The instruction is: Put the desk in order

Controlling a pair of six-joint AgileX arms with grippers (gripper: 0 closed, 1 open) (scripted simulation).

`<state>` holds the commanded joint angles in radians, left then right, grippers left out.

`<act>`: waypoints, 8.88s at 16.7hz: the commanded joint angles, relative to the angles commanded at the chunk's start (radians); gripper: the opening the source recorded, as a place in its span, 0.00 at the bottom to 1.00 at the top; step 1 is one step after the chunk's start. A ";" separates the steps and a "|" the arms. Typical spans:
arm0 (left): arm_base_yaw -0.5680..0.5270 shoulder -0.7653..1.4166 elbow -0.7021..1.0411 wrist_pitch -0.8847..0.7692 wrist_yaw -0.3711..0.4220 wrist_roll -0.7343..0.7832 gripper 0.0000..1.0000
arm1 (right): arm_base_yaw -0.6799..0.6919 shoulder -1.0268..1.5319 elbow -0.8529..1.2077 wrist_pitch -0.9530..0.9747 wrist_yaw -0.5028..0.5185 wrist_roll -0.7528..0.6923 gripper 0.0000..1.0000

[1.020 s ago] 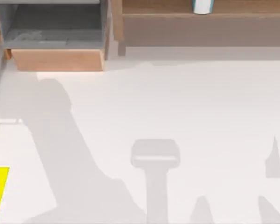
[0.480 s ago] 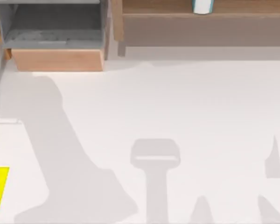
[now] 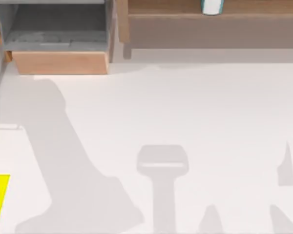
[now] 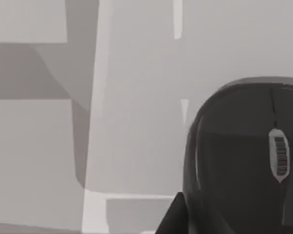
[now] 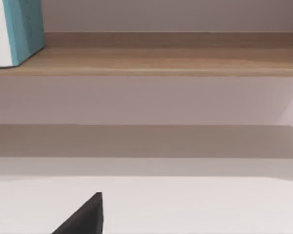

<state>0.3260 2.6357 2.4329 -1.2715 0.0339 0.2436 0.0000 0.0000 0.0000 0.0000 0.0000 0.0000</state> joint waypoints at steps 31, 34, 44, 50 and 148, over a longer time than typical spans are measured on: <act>-0.030 -0.808 -0.647 0.187 0.046 0.178 0.00 | 0.000 0.000 0.000 0.000 0.000 0.000 1.00; -0.045 -0.947 -0.864 0.253 0.043 0.172 0.00 | 0.000 0.000 0.000 0.000 0.000 0.000 1.00; -0.082 -1.198 -1.540 0.444 0.005 0.049 0.00 | 0.000 0.000 0.000 0.000 0.000 0.000 1.00; -0.079 -1.235 -1.724 0.489 -0.012 -0.001 0.00 | 0.000 0.000 0.000 0.000 0.000 0.000 1.00; 0.397 -0.657 -1.990 2.820 0.720 1.346 1.00 | 0.000 0.000 0.000 0.000 0.000 0.000 1.00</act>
<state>0.7226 1.9789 0.4428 1.5481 0.7543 1.5893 0.0000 0.0000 0.0000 0.0000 0.0000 0.0000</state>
